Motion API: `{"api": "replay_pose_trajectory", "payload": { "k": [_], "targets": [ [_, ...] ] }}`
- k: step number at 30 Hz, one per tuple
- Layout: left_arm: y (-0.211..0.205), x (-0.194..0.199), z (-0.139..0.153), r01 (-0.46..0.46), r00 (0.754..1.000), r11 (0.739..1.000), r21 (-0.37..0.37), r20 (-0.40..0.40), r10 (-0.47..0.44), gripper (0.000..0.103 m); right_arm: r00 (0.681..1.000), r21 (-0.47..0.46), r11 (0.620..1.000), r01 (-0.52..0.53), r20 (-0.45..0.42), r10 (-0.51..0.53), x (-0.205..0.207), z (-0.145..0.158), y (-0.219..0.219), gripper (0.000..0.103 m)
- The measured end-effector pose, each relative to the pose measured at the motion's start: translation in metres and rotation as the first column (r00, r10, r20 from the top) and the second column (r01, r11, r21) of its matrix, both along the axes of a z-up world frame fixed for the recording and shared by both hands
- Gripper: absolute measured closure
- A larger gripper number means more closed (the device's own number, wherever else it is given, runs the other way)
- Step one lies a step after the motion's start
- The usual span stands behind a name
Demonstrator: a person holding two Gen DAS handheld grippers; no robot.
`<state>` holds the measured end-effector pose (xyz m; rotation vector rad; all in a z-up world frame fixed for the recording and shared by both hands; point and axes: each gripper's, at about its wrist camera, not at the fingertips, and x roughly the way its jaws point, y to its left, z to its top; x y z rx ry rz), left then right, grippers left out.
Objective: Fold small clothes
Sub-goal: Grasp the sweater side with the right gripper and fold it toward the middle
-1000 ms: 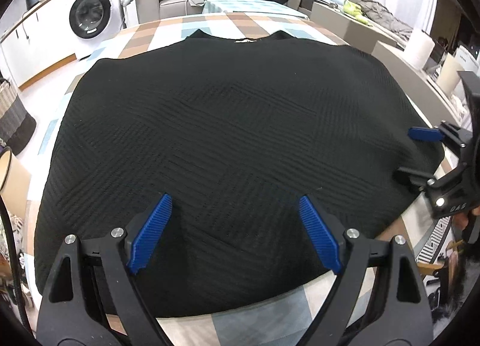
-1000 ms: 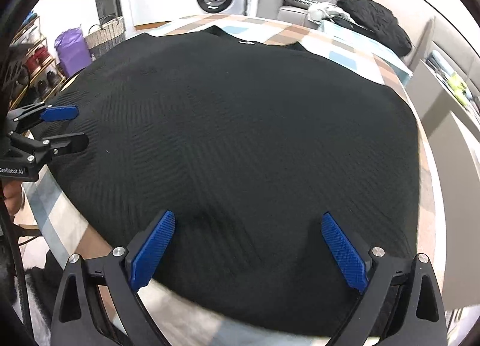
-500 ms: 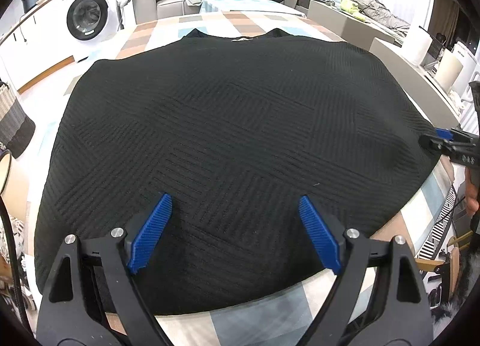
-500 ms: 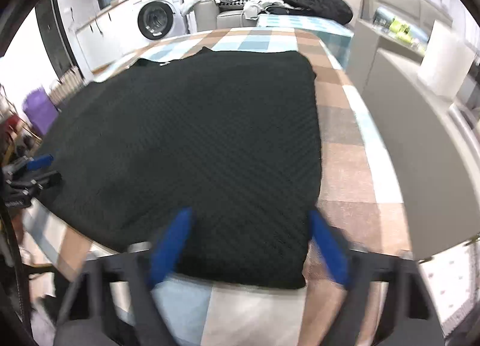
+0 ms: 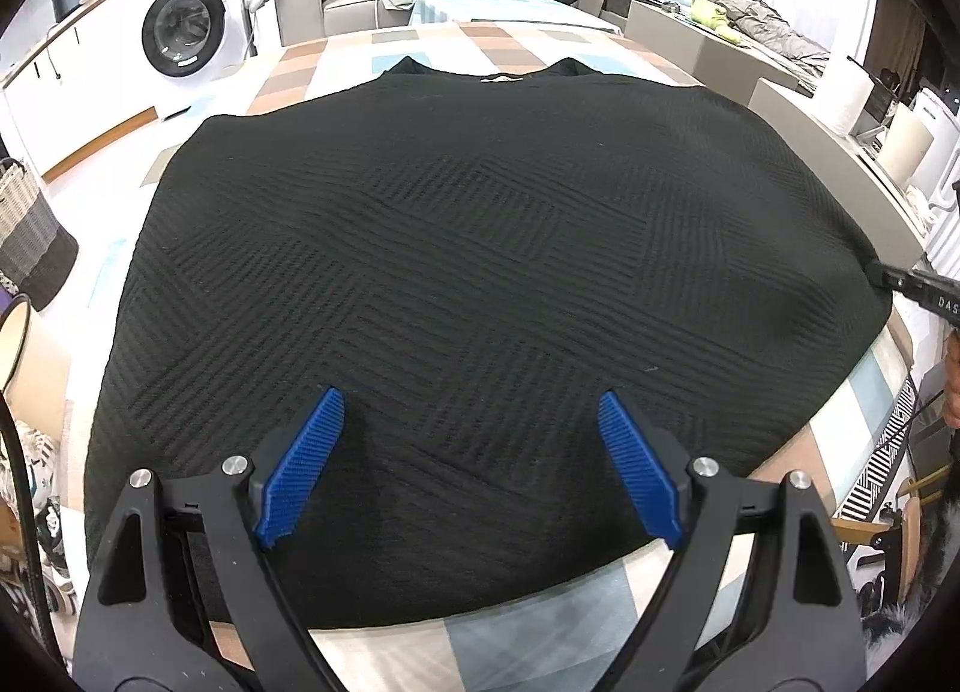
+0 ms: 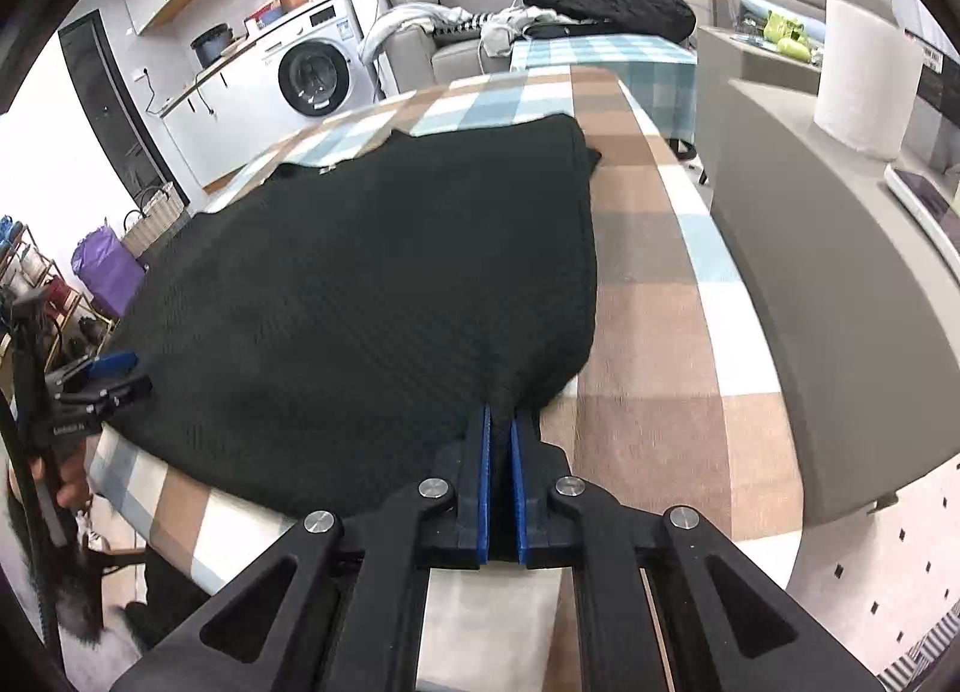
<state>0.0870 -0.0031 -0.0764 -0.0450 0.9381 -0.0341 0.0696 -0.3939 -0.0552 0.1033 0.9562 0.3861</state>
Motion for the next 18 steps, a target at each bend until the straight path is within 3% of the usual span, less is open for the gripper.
{"api": "replay_pose_trajectory", "payload": {
  "k": [3,4,5,7,13,16,18],
  "targets": [
    [0.008,-0.001,0.004,-0.012,1.0,1.0,-0.009,0.008,0.012,0.017,1.0,0.038,0.999,0.008,-0.001,-0.008,0.002,0.002,-0.005,0.09],
    [0.013,-0.002,0.006,-0.021,1.0,1.0,-0.009,0.012,0.021,0.017,1.0,0.052,0.998,0.018,0.0,-0.018,0.002,0.003,-0.009,0.079],
    [0.018,-0.003,0.008,-0.033,0.999,0.999,-0.01,0.018,0.033,0.017,0.999,0.063,0.997,0.035,0.004,-0.035,0.002,0.004,-0.013,0.06],
    [0.032,-0.004,0.013,-0.068,0.997,0.998,-0.017,0.028,0.068,0.017,0.998,0.085,0.994,0.068,0.008,-0.069,0.003,0.001,-0.019,0.053],
    [0.074,-0.009,0.02,-0.171,0.984,0.985,-0.036,0.035,0.172,0.017,0.995,0.21,0.974,0.089,0.016,-0.094,0.01,-0.005,-0.021,0.058],
    [0.086,-0.011,0.021,-0.197,0.979,0.979,-0.052,0.032,0.199,0.017,0.995,0.271,0.958,0.093,0.02,-0.102,0.014,-0.003,-0.019,0.077],
    [0.09,-0.013,0.022,-0.206,0.977,0.977,-0.054,0.033,0.208,0.017,0.998,0.34,0.94,0.039,0.037,-0.054,0.01,0.003,-0.021,0.078]
  ]
}}
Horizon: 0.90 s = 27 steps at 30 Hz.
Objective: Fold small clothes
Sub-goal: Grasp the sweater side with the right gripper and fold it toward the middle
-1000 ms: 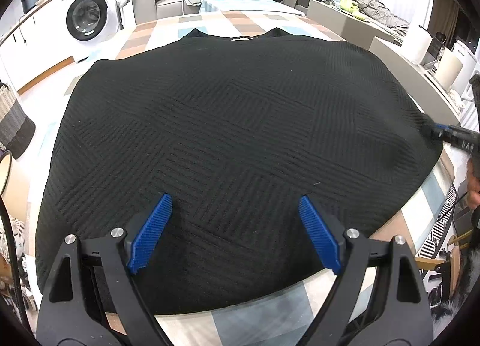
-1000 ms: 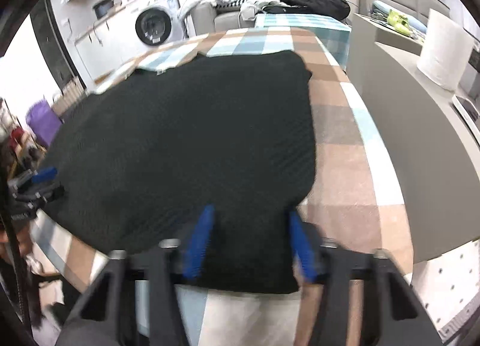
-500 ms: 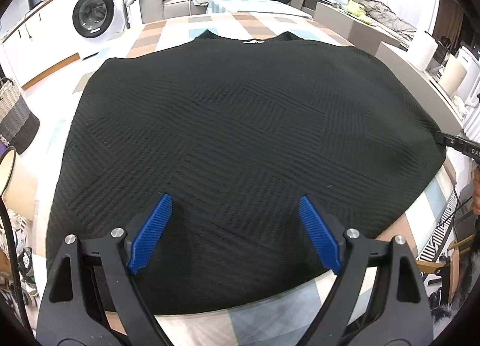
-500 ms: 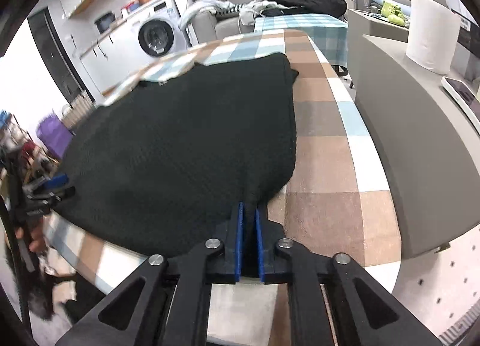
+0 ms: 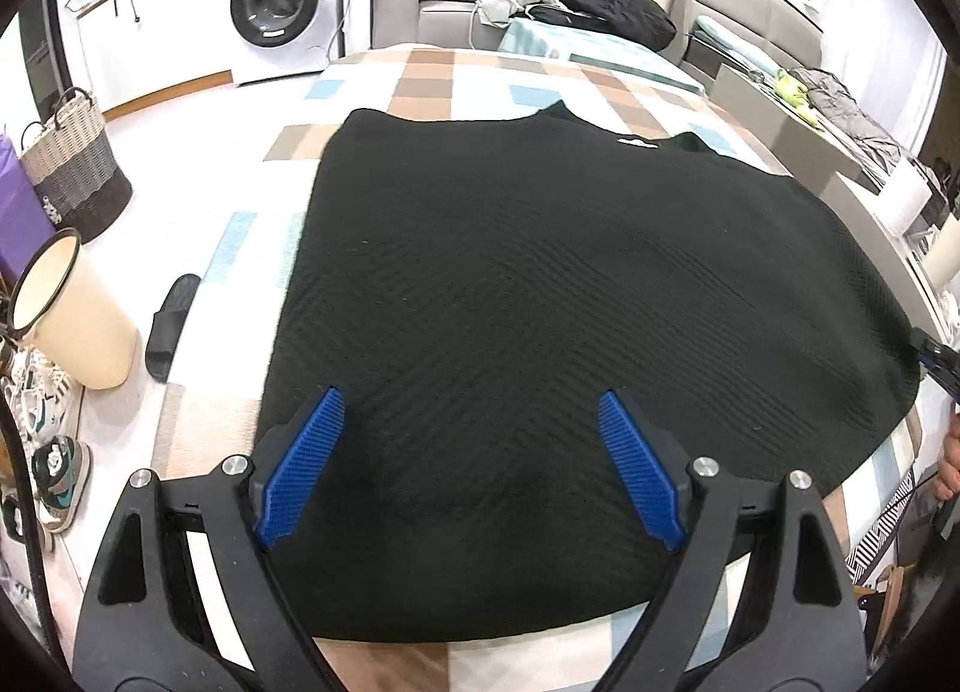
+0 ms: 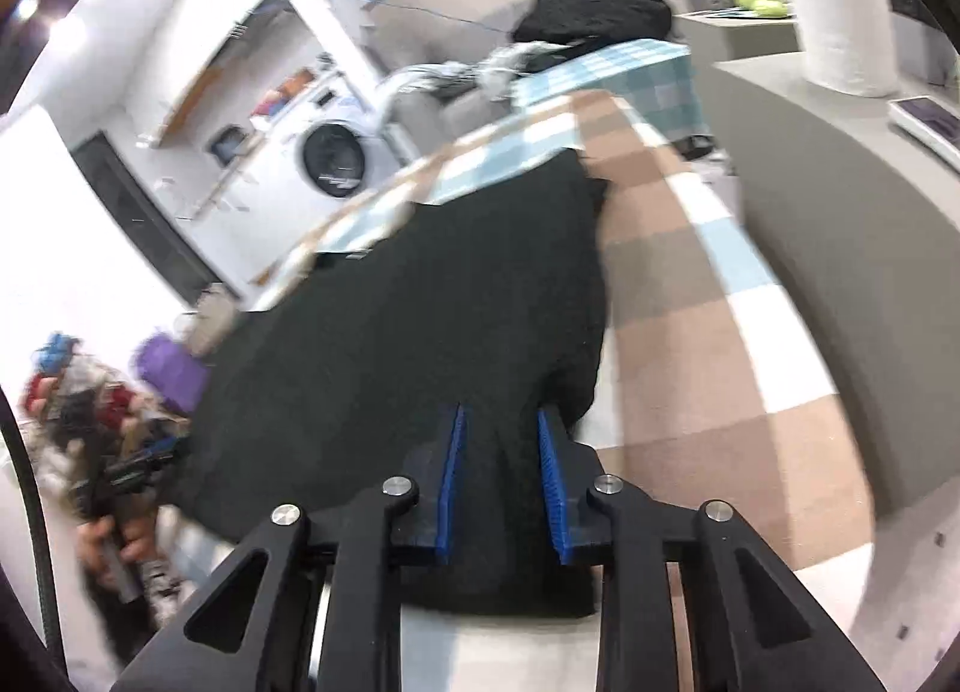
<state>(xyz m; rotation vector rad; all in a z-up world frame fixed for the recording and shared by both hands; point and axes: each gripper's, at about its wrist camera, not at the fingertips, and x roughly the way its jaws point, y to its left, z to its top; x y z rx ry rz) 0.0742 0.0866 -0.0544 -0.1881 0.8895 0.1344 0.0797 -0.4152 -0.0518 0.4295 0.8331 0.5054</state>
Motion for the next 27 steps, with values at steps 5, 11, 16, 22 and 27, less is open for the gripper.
{"api": "replay_pose_trajectory", "payload": {
  "k": [5,11,16,22,27],
  "targets": [
    [0.004,0.0,0.0,-0.006,1.0,1.0,0.001,0.0,0.006,0.017,0.996,-0.35,0.936,0.049,-0.051,-0.072,-0.003,-0.001,0.003,0.077],
    [0.0,0.001,-0.002,-0.003,1.0,1.0,0.004,-0.012,0.003,0.017,0.998,-0.271,0.962,0.01,-0.06,-0.027,-0.001,-0.002,0.005,0.077],
    [0.001,0.005,-0.003,-0.003,1.0,1.0,0.011,-0.016,0.003,0.017,0.998,-0.359,0.933,-0.021,-0.061,-0.001,-0.003,-0.005,0.019,0.077],
    [0.017,0.0,-0.002,-0.045,0.999,0.999,0.013,-0.009,0.046,0.017,0.999,-0.253,0.967,-0.027,-0.053,0.015,-0.007,-0.006,0.006,0.077],
    [0.037,-0.005,-0.003,-0.098,0.995,0.995,0.009,-0.012,0.098,0.017,0.998,-0.136,0.99,-0.026,-0.059,0.018,-0.002,-0.004,0.002,0.077]
  ]
}}
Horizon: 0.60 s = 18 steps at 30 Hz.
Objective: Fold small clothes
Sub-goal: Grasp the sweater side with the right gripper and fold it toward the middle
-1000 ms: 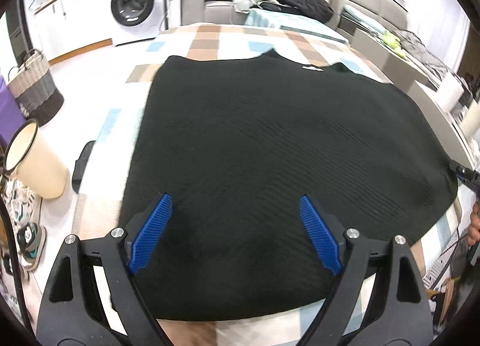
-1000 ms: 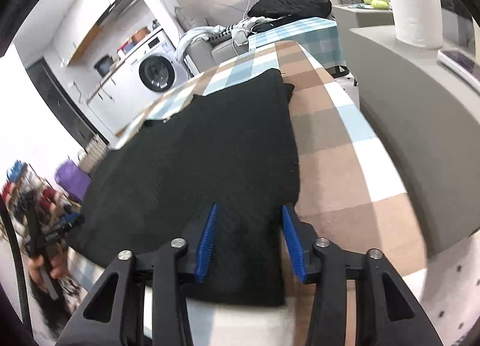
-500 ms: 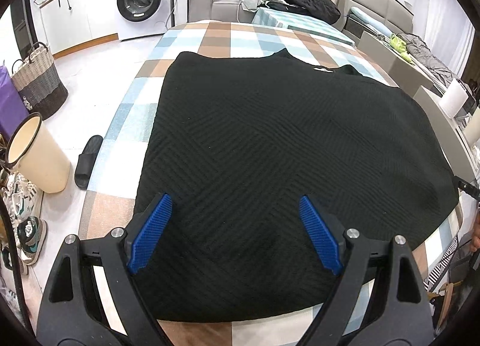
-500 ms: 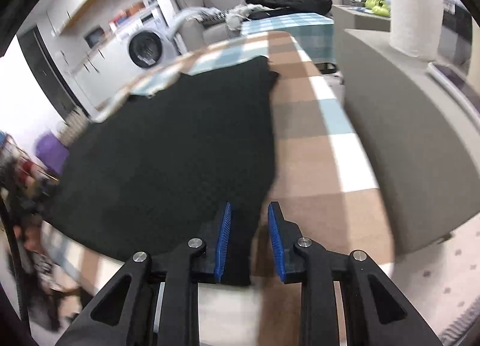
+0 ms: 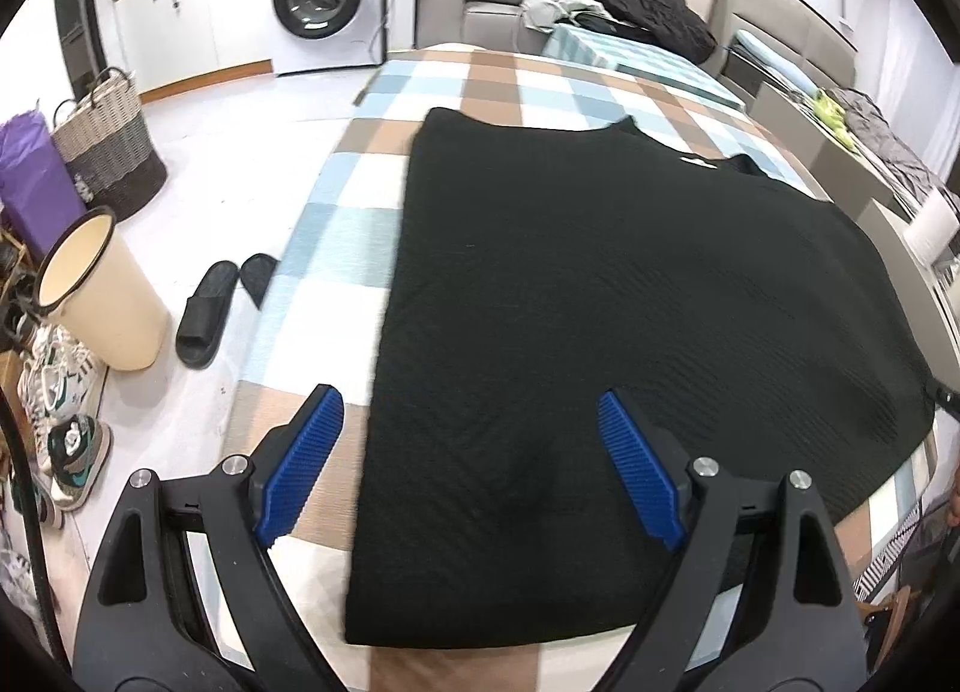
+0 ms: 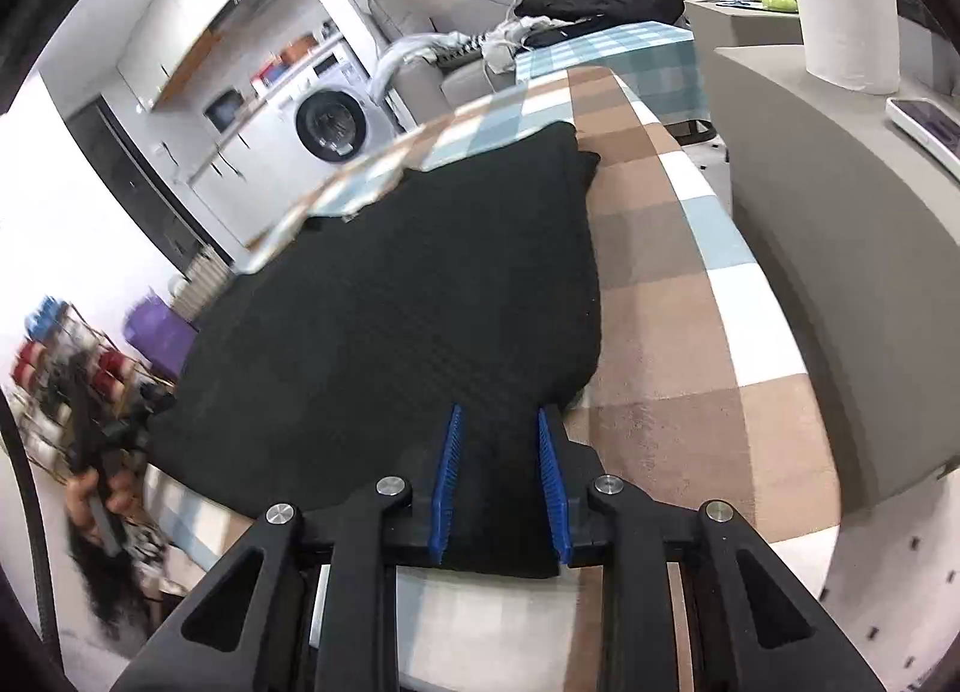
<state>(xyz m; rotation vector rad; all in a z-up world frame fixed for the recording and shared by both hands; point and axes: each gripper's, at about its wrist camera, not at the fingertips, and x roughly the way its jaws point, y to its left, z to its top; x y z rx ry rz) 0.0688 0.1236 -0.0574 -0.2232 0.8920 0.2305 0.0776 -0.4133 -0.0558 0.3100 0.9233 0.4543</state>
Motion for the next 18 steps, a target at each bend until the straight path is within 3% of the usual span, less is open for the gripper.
{"api": "replay_pose_trajectory", "payload": {
  "k": [5,8,11,13,15,18],
  "targets": [
    [0.012,0.001,-0.01,-0.022,0.999,1.0,-0.008,-0.039,0.022,0.018,1.0,-0.011,1.0,0.01,-0.006,-0.01,0.005,-0.006,0.007,0.079],
    [0.018,0.001,-0.017,-0.037,0.998,0.999,-0.03,-0.054,0.035,0.024,1.0,0.017,1.0,0.014,0.018,-0.014,0.004,-0.003,0.007,0.093],
    [0.021,0.002,-0.02,-0.041,0.998,0.998,-0.048,-0.056,0.038,0.024,0.999,0.061,0.998,0.003,0.049,-0.006,0.003,0.003,0.006,0.096],
    [0.021,0.002,-0.021,-0.039,0.998,0.998,-0.04,-0.059,0.037,0.024,0.999,0.006,1.0,0.024,0.035,-0.024,0.004,0.003,0.006,0.097],
    [0.02,0.002,-0.022,-0.038,0.997,0.999,-0.036,-0.064,0.036,0.024,1.0,-0.11,0.993,0.03,0.008,-0.029,0.004,-0.002,0.012,0.097],
    [0.02,0.003,-0.02,-0.041,0.997,0.999,-0.034,-0.061,0.039,0.024,0.999,-0.105,0.994,0.043,0.021,-0.041,0.005,0.001,0.014,0.097]
  ]
}}
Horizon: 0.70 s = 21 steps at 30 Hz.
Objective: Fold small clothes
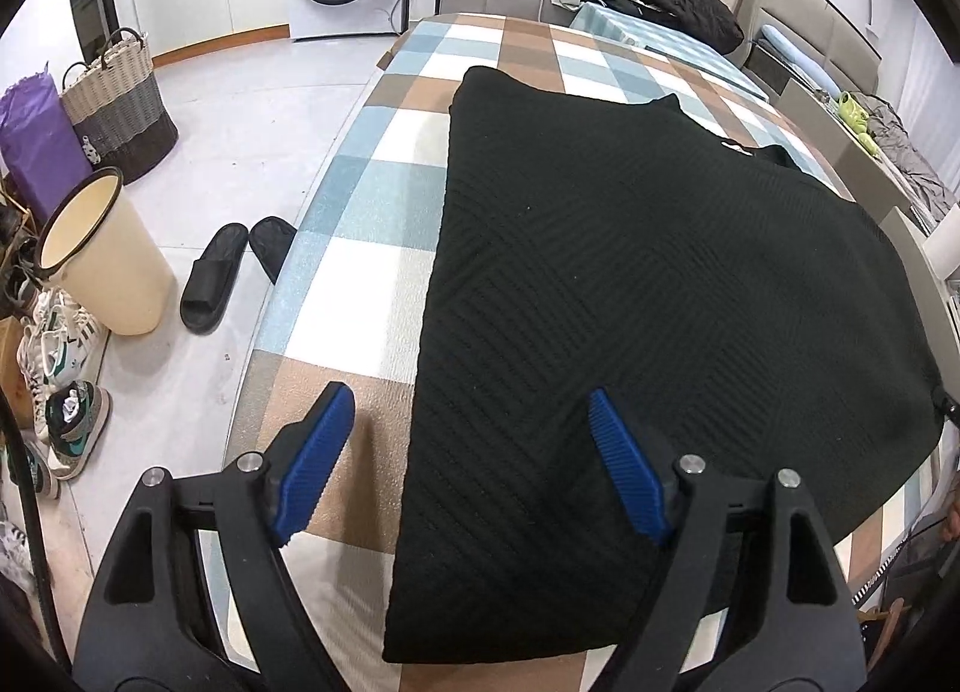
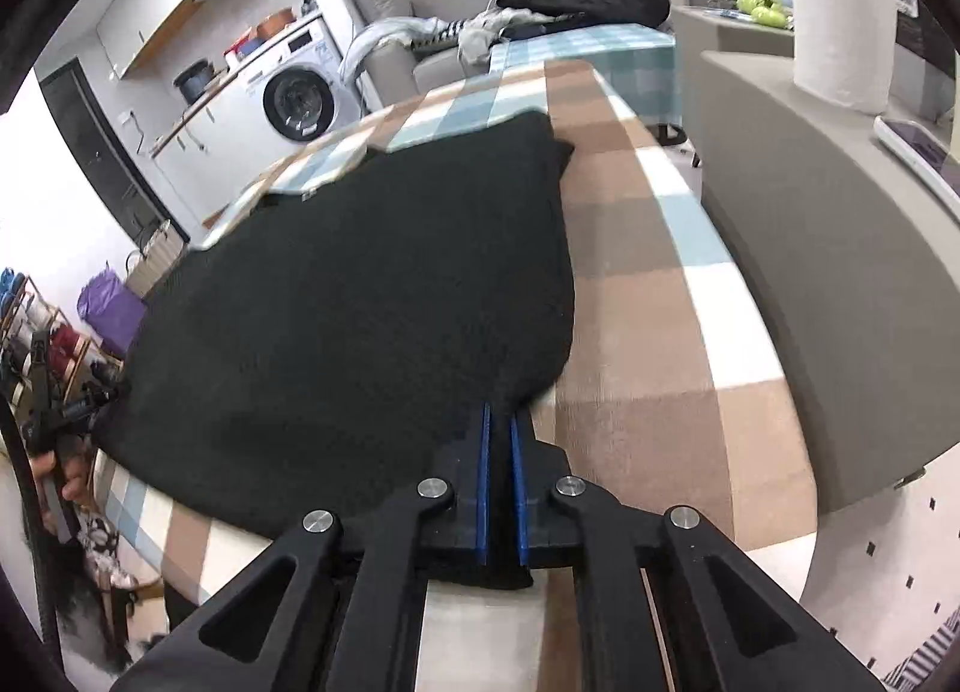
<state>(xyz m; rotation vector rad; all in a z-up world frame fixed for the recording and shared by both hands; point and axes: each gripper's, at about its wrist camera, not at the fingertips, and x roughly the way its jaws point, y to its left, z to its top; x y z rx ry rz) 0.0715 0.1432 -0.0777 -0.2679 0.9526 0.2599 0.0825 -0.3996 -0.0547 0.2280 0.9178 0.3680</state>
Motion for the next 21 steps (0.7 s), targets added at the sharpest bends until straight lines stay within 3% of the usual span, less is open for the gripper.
{"api": "replay_pose_trajectory", "payload": {
  "k": [3,4,5,7,13,21],
  "targets": [
    [-0.001,-0.004,0.003,-0.004,1.0,1.0,0.003,0.004,0.004,0.024,0.999,0.006,1.0,0.021,0.033,-0.021,-0.004,0.015,0.001,0.087],
    [-0.002,-0.005,0.005,-0.006,1.0,1.0,0.0,0.007,0.006,0.024,0.999,0.009,1.0,0.028,0.044,-0.028,-0.007,0.02,0.001,0.078],
    [-0.003,-0.008,0.007,-0.005,1.0,1.0,-0.005,0.013,0.005,0.024,0.997,0.021,0.999,0.037,0.06,-0.038,-0.009,0.026,0.002,0.06],
    [-0.006,-0.015,0.012,-0.001,1.0,1.0,-0.018,0.03,0.002,0.024,0.994,0.068,0.997,0.046,0.096,-0.053,-0.014,0.04,0.007,0.043],
    [-0.004,-0.052,0.013,0.03,0.998,0.989,-0.142,0.063,-0.021,0.024,0.989,0.16,0.987,0.019,0.139,-0.042,-0.026,0.059,0.035,0.026],
    [-0.007,-0.096,0.007,-0.036,0.996,0.984,-0.176,0.073,0.05,0.024,0.987,0.129,0.988,-0.085,0.144,0.066,-0.038,0.051,0.068,0.026]
  ]
}}
